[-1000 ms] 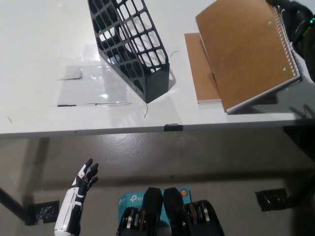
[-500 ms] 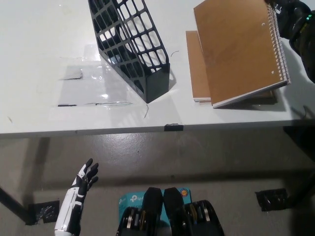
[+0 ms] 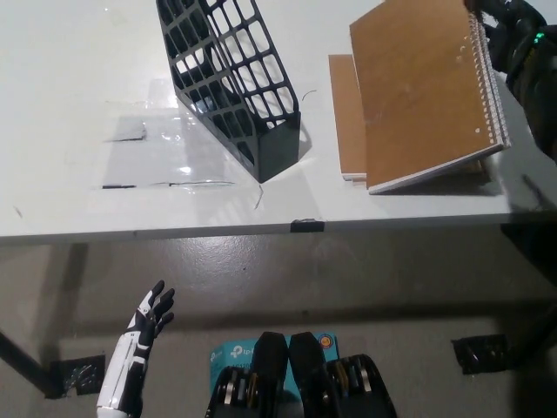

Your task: Use the right hand to pick up a book from the book holder on the left side and put it on another book on the right side

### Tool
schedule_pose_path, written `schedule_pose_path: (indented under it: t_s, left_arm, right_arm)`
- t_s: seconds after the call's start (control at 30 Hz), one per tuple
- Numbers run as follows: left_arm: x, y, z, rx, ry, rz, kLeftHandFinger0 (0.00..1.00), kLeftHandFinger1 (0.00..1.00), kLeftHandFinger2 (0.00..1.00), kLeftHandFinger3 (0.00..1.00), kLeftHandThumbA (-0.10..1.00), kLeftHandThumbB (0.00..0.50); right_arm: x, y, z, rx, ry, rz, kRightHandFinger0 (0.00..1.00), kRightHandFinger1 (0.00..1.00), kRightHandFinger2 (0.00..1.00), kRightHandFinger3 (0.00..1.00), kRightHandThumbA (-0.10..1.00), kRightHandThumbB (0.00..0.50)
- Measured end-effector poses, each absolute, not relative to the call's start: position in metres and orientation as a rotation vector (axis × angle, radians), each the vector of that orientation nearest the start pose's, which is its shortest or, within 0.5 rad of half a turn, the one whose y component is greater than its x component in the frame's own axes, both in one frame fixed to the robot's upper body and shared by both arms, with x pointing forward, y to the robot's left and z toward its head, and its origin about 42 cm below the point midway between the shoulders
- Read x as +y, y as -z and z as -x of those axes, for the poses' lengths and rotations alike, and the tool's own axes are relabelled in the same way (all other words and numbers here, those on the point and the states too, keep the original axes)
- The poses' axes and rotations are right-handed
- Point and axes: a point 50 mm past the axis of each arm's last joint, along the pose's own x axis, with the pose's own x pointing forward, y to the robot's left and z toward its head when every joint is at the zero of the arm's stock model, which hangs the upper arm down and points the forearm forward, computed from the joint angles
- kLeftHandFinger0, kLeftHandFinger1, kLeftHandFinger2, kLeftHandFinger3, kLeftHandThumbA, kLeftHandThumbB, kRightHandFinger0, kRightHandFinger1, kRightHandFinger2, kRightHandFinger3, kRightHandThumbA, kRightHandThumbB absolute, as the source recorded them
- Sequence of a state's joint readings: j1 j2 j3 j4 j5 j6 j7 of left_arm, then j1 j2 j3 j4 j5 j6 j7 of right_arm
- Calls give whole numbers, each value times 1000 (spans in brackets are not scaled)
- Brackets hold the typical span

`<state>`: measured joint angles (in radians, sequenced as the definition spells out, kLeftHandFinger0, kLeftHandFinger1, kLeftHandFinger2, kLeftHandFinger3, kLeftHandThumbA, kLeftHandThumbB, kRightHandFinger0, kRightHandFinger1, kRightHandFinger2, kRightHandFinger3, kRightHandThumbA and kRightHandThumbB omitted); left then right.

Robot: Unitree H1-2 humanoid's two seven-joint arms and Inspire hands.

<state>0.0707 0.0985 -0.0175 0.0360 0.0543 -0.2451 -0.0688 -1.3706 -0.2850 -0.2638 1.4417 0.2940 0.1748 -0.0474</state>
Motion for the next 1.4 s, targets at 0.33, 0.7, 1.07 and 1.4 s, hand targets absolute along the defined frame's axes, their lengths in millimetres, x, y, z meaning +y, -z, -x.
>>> schedule_pose_path:
  t_s: [0.33,0.7,1.07,1.4]
  left_arm:
    - [238,-84,-258,-134,91,-156,1000,1000,1000,1000,1000,188]
    - [237,-84,-258,-134,91,-156,1000,1000,1000,1000,1000,193]
    - [237,-87,-263,-146,91,-156,1000,1000,1000,1000,1000,203]
    - [236,-99,-282,-189,95,-159,1000,1000,1000,1000,1000,155]
  right_arm:
    - [-256,-330,-600,213,82,-255,1000,1000,1000,1000,435,224]
    - [-254,-331,-600,198,52,-242,1000,1000,1000,1000,496,204]
    - [-260,-378,-605,-20,43,-196,1000,1000,1000,1000,798,244]
    - [-265,-418,-587,-275,-3,-141,1000,1000,1000,1000,807,340]
